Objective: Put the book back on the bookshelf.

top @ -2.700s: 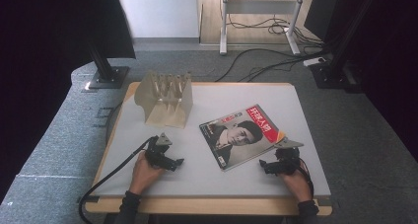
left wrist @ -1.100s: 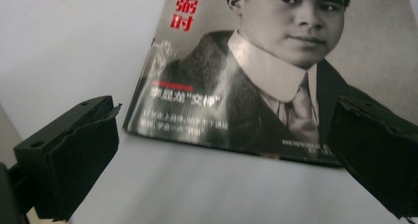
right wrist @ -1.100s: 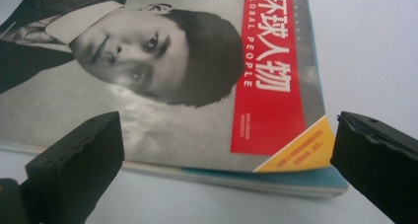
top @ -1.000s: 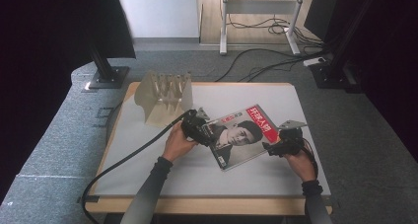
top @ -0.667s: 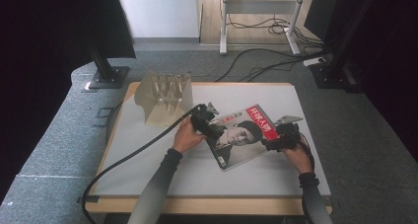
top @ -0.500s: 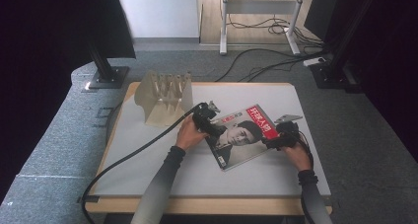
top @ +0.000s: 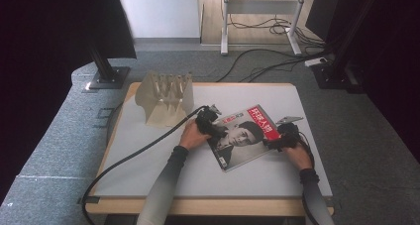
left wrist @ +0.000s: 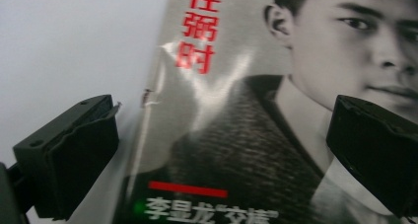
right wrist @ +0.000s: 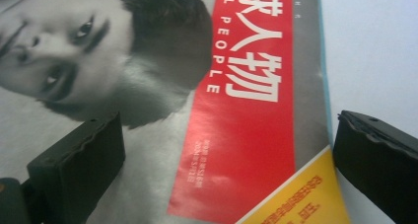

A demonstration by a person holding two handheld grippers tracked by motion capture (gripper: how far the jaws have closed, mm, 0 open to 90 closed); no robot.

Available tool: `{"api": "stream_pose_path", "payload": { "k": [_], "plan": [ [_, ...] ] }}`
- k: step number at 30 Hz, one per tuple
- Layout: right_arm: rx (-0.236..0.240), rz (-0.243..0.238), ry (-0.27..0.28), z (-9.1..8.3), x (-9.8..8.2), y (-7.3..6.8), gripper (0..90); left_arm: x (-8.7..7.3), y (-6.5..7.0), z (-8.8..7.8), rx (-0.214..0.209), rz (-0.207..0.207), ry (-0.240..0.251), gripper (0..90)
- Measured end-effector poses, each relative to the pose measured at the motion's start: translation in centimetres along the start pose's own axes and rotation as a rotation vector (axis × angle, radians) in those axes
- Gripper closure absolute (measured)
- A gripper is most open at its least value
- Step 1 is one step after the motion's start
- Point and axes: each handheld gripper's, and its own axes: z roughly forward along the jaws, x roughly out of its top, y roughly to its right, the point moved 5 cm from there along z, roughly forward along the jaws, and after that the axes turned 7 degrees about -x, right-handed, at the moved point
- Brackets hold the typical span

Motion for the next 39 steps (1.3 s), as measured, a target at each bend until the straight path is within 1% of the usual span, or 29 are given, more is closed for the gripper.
{"api": "stream_pose_path", "payload": {
  "k": [1, 3, 7, 10, 12, 17, 19, 20, 21, 22, 23, 24, 27, 29, 31, 34, 37, 39],
  "plan": [
    [0.0, 0.0, 0.0, 0.0, 0.0, 0.0, 0.0, 0.0, 0.3, 0.0, -0.003, 0.011, -0.004, 0.0],
    [-0.001, -0.005, -0.001, -0.1, -0.1, 0.0, 0.3, -0.1, 0.6, 0.0, 0.003, 0.006, -0.008, 0.0],
    [0.011, 0.007, 0.004, -0.4, -0.2, -0.2, 1.0, -0.6, 1.1, -0.3, 0.007, 0.002, -0.01, 0.0],
    [0.012, -0.006, 0.003, -0.6, -0.5, -0.7, 1.0, -0.9, 1.8, -0.5, 0.012, -0.001, -0.035, 0.0],
    [0.014, -0.011, 0.003, -0.8, -0.7, -1.0, 1.0, -1.3, 2.3, -0.8, 0.009, 0.0, -0.042, 0.0],
    [0.026, -0.027, 0.011, -1.4, -1.2, -2.2, 1.0, -2.7, 3.7, -1.7, 0.0, 0.01, -0.05, 0.0],
    [0.035, -0.041, 0.009, -1.8, -1.5, -3.1, 0.9, -3.3, 4.3, -2.1, -0.003, 0.013, -0.053, 0.0],
    [0.035, -0.041, 0.009, -1.8, -1.5, -3.1, 0.9, -3.6, 4.6, -2.3, -0.002, 0.013, -0.053, 0.0],
    [0.034, -0.048, 0.005, -1.9, -1.7, -3.4, 0.8, -4.0, 4.9, -2.5, -0.002, 0.013, -0.052, 0.0],
    [0.039, -0.063, -0.001, -2.2, -1.9, -4.1, 0.7, -4.3, 5.3, -2.7, -0.004, 0.012, -0.049, 0.0],
    [0.045, -0.07, -0.003, -2.3, -1.9, -4.4, 0.6, -5.0, 5.9, -3.1, -0.003, 0.011, -0.042, 0.0],
    [0.045, -0.07, -0.003, -2.3, -1.9, -4.4, 0.6, -5.0, 5.9, -3.1, -0.003, 0.011, -0.042, 0.0],
    [0.053, -0.085, -0.006, -2.5, -2.1, -5.1, 0.2, -5.9, 6.7, -3.6, -0.003, 0.011, -0.036, 0.0],
    [0.053, -0.087, -0.012, -2.7, -2.1, -5.2, 0.9, -6.3, 7.0, -3.9, 0.0, 0.006, -0.042, 0.0],
    [0.036, -0.081, -0.013, -3.0, -2.1, -5.0, 1.4, -6.7, 7.3, -4.2, 0.001, 0.003, -0.046, 0.0],
    [0.007, -0.054, 0.009, -4.1, -2.0, -4.4, 1.9, -7.0, 7.4, -4.5, -0.002, 0.003, -0.046, 0.0],
    [-0.012, -0.05, 0.013, -5.4, -2.4, -4.0, 2.7, -7.2, 7.6, -4.6, 0.004, -0.001, -0.044, 0.0],
    [-0.017, -0.058, 0.009, -6.1, -2.9, -4.0, 3.8, -7.3, 7.6, -4.6, 0.006, -0.003, -0.042, 0.0]
  ]
}}
